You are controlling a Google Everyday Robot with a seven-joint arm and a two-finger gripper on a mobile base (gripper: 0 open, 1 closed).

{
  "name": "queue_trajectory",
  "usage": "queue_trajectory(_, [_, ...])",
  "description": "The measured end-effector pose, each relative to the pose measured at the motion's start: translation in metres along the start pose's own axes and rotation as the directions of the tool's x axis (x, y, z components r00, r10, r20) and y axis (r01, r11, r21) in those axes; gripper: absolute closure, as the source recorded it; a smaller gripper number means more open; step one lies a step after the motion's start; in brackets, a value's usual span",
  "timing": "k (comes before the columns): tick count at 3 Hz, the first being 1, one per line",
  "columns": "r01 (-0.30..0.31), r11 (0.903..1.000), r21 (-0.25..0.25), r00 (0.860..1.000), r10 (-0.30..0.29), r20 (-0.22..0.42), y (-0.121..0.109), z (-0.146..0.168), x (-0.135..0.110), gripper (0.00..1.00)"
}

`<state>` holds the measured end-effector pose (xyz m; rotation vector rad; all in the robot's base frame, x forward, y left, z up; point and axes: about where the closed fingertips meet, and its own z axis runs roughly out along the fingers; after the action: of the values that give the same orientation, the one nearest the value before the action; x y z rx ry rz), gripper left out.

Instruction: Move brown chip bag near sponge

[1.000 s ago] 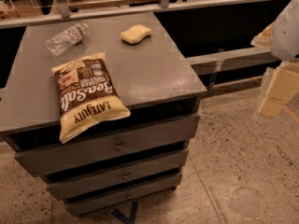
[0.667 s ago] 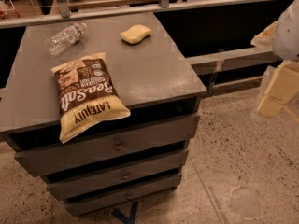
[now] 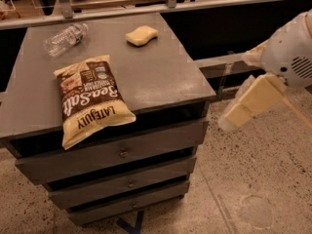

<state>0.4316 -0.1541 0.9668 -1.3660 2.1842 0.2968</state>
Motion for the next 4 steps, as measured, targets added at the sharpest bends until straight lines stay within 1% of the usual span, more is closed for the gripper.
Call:
queue_trajectory(1, [-0.057, 0.9977, -0.037, 0.988, 0.061, 0.143, 0.024, 0.028, -0.034, 0.00])
queue_trajectory(2, [-0.056, 0.9977, -0.037, 0.988, 0.061, 0.142, 0.024, 0.028, -0.034, 0.00])
queue_trajectory(3, [-0.081, 0.9955, -0.048, 0.980, 0.089, 0.175, 0.033, 0.043, -0.042, 0.00])
queue_trajectory(4, [-0.085, 0.9952, -0.048, 0.971, 0.093, 0.219, 0.043, 0.071, -0.064, 0.00])
